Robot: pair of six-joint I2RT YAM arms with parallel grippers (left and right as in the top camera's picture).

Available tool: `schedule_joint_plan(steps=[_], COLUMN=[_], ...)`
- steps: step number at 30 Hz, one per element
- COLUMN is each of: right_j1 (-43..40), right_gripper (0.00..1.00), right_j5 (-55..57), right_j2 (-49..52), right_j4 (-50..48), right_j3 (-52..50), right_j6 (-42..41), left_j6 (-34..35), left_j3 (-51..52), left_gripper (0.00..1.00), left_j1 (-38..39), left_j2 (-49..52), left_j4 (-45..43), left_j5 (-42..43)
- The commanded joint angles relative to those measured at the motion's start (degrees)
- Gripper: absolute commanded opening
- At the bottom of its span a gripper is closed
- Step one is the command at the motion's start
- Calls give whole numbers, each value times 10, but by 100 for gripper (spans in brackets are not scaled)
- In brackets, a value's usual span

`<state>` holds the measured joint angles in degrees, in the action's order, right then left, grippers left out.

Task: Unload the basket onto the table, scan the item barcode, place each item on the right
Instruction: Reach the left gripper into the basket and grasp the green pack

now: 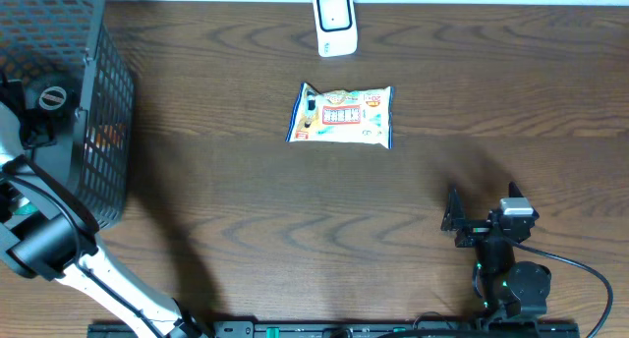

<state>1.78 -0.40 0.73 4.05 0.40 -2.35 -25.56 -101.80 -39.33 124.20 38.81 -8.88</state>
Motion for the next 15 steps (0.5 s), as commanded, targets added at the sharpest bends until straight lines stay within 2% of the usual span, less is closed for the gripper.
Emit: schedule_joint_plan(steps=[1,10,15], right_j1=[-3,-3,-3], right_gripper=[99,99,99], right_j5=[1,1,1], right_j2=[-2,-2,-2], right_j4=[2,2,2], right_j3=[-1,-1,-1], right_j6=[-4,-4,-4], left_j6=[-6,-6,-6], left_j3=[7,38,73], left_gripper=[74,74,71], left_j1=[-20,-30,-30], left_j2=[1,1,1], left_j4=[-7,-38,-76], left_j5=[5,21,21])
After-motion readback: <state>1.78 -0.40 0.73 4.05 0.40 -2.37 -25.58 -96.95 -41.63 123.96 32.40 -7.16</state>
